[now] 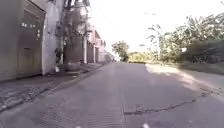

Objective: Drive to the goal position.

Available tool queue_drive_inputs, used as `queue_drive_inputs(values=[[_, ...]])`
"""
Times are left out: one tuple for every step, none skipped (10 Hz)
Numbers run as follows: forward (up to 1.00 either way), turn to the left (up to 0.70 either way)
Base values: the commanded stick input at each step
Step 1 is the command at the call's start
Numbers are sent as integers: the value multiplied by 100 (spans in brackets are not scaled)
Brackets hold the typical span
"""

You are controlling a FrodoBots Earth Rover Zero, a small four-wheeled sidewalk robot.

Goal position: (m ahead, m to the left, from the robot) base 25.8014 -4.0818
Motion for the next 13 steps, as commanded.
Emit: queue_drive_inputs(values=[[100, 0], [100, 0], [100, 0], [100, 0], [100, 0], [100, 0], [100, 0], [100, 0], [100, 0], [100, 0], [100, 0], [100, 0], [100, 0]])
